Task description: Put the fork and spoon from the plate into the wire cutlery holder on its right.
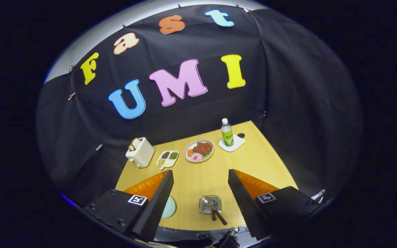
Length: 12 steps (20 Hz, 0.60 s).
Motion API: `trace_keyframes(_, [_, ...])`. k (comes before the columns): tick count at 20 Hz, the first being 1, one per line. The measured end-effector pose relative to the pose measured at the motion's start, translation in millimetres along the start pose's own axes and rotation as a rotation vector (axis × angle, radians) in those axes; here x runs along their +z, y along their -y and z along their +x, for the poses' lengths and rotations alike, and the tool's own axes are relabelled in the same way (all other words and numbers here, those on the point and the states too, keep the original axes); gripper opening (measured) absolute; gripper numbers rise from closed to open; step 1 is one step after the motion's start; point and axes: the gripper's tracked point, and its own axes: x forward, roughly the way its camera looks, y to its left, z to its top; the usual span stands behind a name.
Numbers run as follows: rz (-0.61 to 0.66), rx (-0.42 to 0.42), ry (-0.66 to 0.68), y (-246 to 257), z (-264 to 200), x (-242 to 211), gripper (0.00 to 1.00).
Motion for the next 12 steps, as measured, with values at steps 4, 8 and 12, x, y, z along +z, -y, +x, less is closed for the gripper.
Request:
trace_keyframes(4, [-0.117,-0.009,0.220,-18.4,-23.9,35.0,0.99])
trace_keyframes(8, [-0.192,0.003,0.352,-43.3,-46.7,53.7,0.99])
trace_keyframes(12, [-0.263,-0.048,0.521,-67.7,-73.8,74.3,0.99])
